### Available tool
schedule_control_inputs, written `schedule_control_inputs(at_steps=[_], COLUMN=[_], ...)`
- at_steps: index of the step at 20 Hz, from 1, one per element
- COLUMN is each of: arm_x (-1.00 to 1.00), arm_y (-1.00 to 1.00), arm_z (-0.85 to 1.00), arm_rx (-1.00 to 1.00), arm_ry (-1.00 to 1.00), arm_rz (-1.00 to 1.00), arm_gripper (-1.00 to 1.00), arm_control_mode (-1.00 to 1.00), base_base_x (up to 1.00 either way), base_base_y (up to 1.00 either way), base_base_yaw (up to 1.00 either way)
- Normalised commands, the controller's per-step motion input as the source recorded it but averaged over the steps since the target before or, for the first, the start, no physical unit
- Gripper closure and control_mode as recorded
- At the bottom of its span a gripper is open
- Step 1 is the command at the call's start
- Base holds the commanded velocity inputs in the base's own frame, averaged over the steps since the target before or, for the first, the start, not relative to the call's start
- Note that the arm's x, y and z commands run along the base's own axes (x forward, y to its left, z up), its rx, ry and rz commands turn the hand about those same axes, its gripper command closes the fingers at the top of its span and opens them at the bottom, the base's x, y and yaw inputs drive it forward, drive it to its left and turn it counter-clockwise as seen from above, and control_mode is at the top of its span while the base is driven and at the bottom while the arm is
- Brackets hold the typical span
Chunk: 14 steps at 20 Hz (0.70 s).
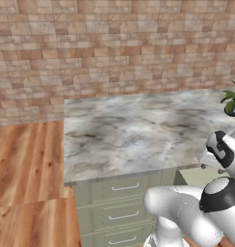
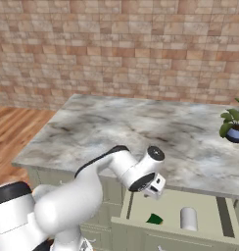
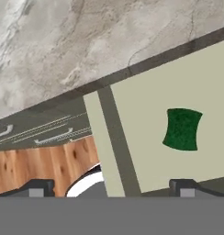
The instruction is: Restock the sink supplies by placing the sponge and soap dispenser on the counter and next to the sink. Make sure the soap dispenser is upright.
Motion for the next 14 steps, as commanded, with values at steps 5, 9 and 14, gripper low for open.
schedule_control_inputs(at_steps=[5,9,14], arm_x=[-0.15,-0.29,-0.24], arm_y=[-0.35,-0.34,-0.24], arm_z=[-0.67,-0.37,-0.31], arm_rx=[0.0,0.02,0.01], arm_ry=[0.0,-0.01,0.0], arm_rz=[-0.07,-0.03,0.0], arm_gripper=[-1.0,-1.0,-1.0], arm_control_mode=[-1.0,-1.0,-1.0], base_base_x=[0.0,0.0,0.0], base_base_y=[0.0,0.0,0.0], base_base_yaw=[0.0,0.0,0.0])
